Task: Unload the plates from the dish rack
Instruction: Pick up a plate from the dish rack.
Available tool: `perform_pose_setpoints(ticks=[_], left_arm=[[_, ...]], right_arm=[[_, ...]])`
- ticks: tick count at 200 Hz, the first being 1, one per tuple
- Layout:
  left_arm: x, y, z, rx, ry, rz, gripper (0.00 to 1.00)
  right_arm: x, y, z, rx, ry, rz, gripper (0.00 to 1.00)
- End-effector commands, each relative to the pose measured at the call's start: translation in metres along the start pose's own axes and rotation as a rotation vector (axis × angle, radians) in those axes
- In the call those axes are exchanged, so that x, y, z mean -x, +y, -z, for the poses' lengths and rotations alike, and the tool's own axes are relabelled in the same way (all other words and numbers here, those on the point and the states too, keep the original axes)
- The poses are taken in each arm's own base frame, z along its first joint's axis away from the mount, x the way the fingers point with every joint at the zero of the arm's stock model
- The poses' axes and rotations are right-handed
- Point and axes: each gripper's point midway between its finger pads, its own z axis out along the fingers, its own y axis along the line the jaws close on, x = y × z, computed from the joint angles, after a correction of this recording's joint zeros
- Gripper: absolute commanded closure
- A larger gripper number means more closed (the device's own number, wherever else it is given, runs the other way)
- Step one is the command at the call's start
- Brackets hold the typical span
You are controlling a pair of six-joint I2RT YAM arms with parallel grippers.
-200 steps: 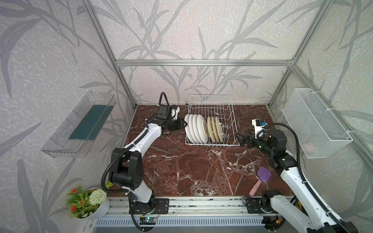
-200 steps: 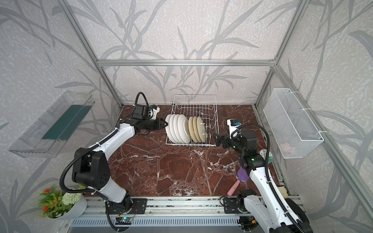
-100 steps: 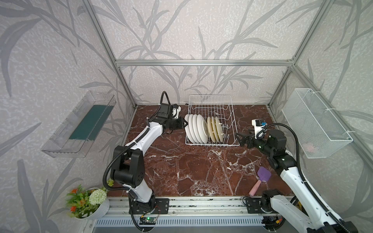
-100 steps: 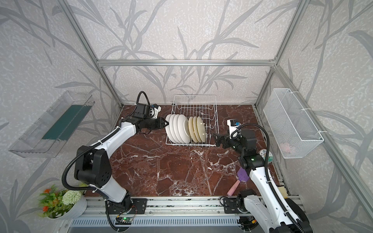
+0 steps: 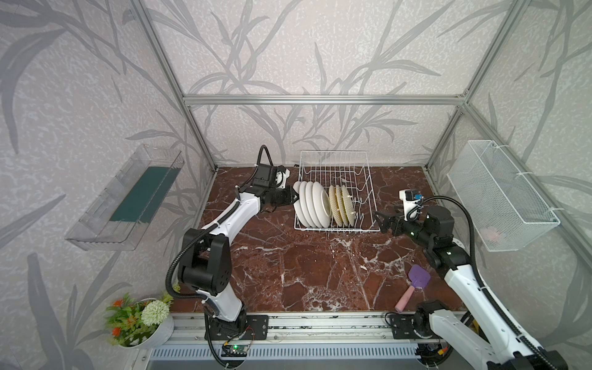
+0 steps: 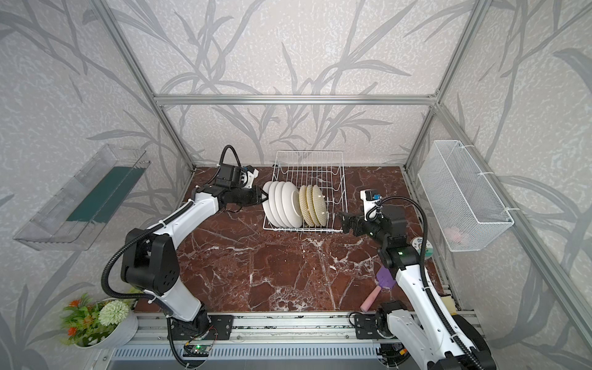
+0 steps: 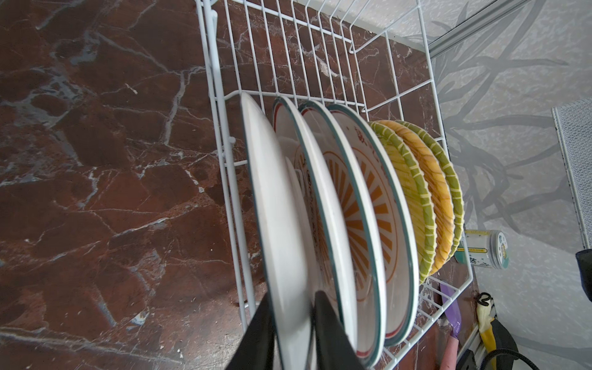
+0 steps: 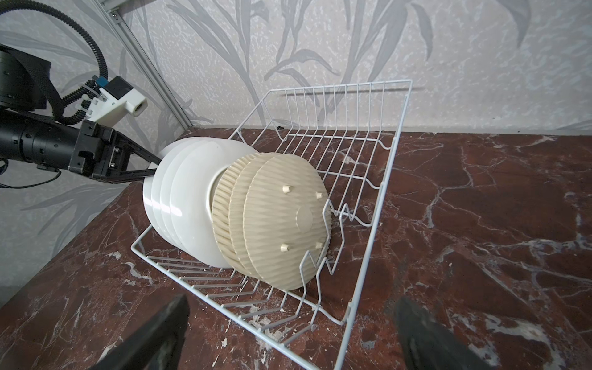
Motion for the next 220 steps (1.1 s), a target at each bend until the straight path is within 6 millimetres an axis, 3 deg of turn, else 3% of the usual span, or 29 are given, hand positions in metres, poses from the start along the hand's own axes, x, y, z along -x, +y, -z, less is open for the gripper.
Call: perform_pose_setpoints(ticks=[1, 150, 220], left_arm=[[0.002, -0.002, 0.002, 0.009, 0.015, -0.001, 0.78], [0.007, -0.010, 0.015, 0.012, -0.003, 0.010, 1.00], [0.006, -0.015, 0.016, -0.029, -0.033, 0.040, 1.00]], right_arm=[[-0.001, 0.000, -0.002, 0.003, -0.007, 0.012, 0.01], [0.001, 0.002, 0.000, 0.008, -0.014, 0.007, 0.01], [0.002, 0.003, 0.003, 0.007, -0.018, 0.007, 0.01]])
